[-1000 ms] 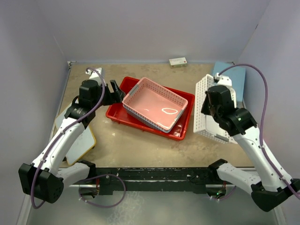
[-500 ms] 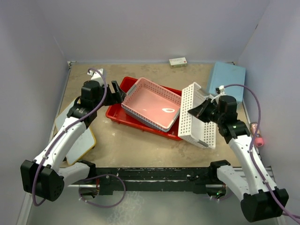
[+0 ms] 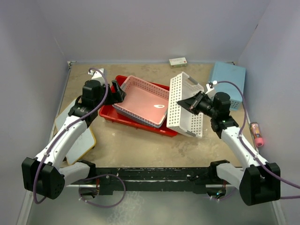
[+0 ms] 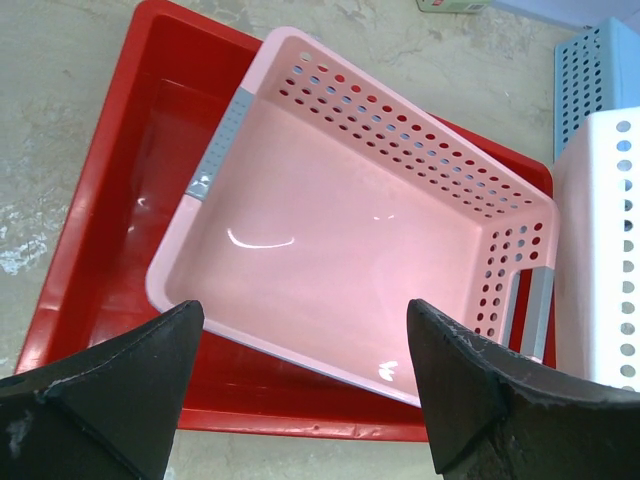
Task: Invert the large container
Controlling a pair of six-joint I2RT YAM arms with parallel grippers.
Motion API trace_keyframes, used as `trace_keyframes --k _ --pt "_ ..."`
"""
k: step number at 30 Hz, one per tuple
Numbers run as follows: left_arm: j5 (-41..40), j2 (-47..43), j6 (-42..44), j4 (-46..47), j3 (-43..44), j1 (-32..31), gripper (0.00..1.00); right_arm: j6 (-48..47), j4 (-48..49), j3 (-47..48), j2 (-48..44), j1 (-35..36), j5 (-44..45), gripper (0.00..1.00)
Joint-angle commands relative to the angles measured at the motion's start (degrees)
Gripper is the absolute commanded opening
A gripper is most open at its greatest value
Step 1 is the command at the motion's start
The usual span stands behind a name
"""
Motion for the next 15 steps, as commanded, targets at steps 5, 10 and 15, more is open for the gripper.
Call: trace_keyframes --k 5,10,15 --pt "-2.1 0.7 1.6 2.3 1.5 -0.2 0.80 12.6 24.7 -2.5 6.6 0.6 -7.0 0.00" --pt "-2.2 0.9 2.0 1.6 2.9 -0.2 0.80 14.3 24.3 -1.9 6.8 0.1 -9.3 0.00" --pt "-2.7 0.7 2.5 0.9 3.1 -0.1 0.80 16.2 19.1 -5.2 3.9 -5.0 -11.4 0.00"
